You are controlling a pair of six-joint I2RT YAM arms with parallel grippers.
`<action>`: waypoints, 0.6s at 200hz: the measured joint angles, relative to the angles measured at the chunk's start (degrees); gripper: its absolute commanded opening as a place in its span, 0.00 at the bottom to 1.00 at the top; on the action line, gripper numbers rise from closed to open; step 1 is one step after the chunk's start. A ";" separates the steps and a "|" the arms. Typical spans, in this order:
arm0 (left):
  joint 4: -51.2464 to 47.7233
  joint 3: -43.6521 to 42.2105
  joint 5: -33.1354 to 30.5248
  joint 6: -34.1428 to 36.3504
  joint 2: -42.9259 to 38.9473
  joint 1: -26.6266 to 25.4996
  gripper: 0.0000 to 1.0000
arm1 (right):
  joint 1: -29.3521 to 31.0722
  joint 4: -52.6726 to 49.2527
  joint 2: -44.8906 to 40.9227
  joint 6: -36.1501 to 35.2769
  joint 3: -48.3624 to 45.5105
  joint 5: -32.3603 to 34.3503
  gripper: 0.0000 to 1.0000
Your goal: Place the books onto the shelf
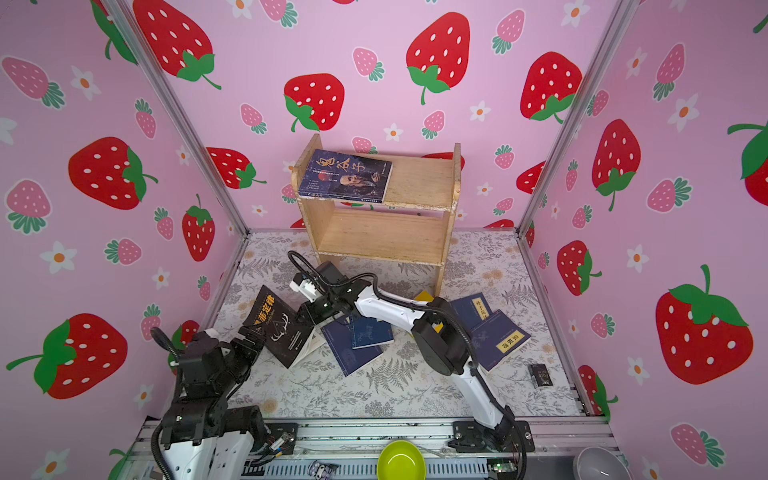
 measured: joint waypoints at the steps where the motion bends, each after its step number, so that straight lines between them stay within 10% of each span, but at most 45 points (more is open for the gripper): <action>1: -0.15 0.92 0.11 0.96 0.39 0.00 0.99 | -0.17 0.15 -0.55 0.07 -0.31 0.00 0.05; 54: -0.94 21.24 11.74 14.73 14.47 0.00 0.99 | -4.11 3.63 -15.96 -0.02 -5.64 1.31 0.06; 120: 5.11 26.99 26.21 20.70 19.17 0.00 1.00 | -7.56 3.96 -28.24 -1.38 -10.27 -2.38 0.08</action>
